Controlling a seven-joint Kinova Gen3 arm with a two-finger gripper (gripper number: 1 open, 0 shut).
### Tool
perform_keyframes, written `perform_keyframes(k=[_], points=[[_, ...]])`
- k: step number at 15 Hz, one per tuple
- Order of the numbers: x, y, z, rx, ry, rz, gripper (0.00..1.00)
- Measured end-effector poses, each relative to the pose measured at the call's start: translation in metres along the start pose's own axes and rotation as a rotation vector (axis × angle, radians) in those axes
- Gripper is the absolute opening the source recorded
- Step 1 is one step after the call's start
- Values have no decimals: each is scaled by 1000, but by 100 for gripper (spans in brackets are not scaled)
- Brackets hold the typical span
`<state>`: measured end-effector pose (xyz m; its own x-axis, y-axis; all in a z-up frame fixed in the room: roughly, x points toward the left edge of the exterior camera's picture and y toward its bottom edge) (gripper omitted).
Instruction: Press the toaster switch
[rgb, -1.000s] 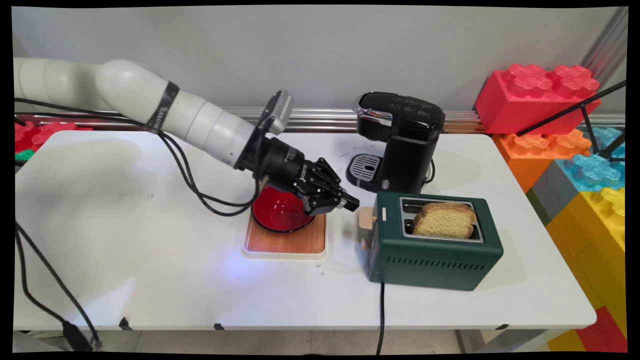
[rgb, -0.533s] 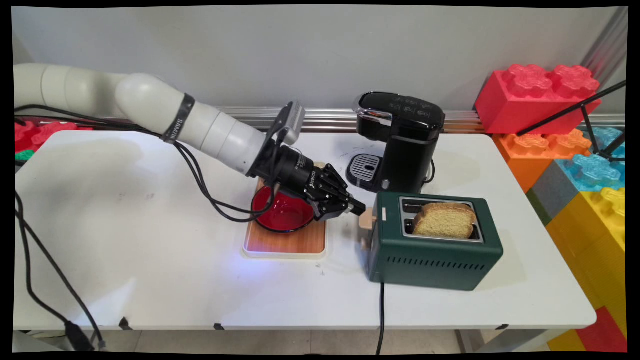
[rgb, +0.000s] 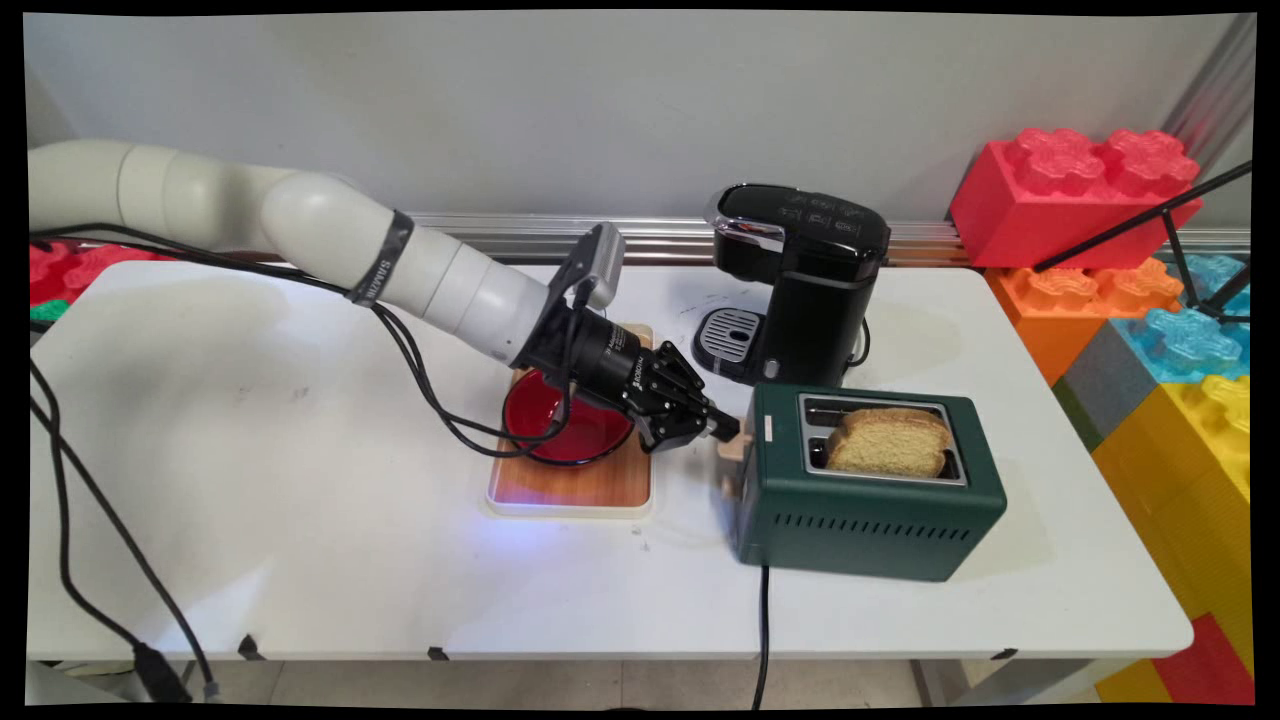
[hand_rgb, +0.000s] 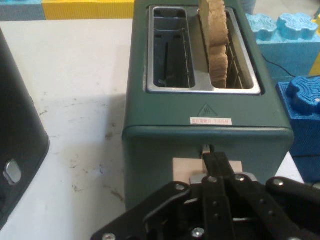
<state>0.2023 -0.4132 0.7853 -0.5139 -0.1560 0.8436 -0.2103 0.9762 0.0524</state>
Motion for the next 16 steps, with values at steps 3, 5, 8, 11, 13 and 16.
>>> perform_keyframes(k=[3,5,8,11,13,16], points=[[-4,-1,4,2,-4,-3,0],[-8,-1,7,3,-9,-5,0],[-12,-2,9,4,-16,-8,0],[-15,-3,11,4,-21,-9,0],[-17,-3,13,4,-25,-10,0],[-20,-3,17,4,-29,-11,0]])
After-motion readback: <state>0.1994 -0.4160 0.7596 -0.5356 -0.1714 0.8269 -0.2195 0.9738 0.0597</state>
